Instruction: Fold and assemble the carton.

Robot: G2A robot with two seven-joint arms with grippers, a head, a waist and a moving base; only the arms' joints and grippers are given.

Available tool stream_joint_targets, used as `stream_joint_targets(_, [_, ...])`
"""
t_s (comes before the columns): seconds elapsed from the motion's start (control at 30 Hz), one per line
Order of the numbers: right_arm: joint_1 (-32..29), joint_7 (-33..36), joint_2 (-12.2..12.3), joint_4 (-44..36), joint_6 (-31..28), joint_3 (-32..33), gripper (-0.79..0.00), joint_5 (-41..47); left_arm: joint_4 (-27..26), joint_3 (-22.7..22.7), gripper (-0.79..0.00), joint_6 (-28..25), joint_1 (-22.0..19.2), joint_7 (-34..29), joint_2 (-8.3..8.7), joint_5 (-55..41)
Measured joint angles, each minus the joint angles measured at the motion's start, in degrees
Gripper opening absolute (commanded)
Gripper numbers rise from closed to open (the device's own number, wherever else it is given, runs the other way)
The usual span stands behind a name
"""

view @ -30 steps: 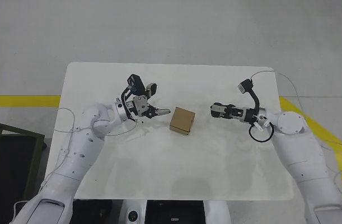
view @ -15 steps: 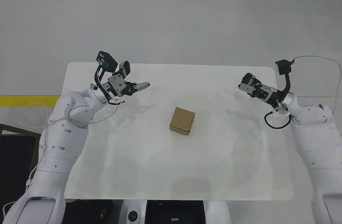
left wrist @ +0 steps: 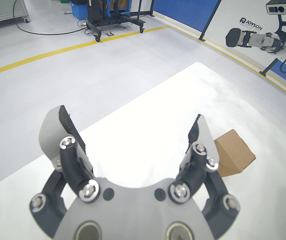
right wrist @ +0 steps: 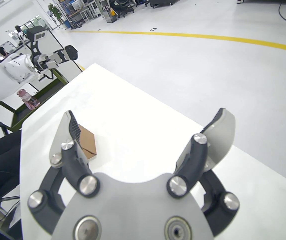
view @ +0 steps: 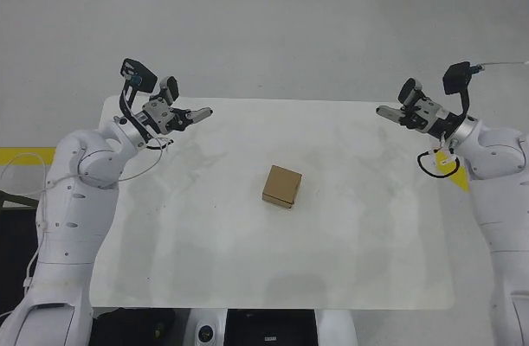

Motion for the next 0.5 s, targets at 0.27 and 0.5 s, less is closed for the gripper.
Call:
stream_joint_targets(0.27, [0.0, 0.0, 0.0, 0.0, 0.0, 0.0, 0.000, 0.1, -0.5, -0.5, 0.000, 0.6, 0.4, 0.5, 0.15, -0.1])
stream_joint_targets(0.5, [0.0, 0.0, 0.0, 0.0, 0.0, 0.0, 0.000, 0.1, -0.5, -0.5, -0.001, 0.6, 0.4, 0.5, 0.15, -0.1])
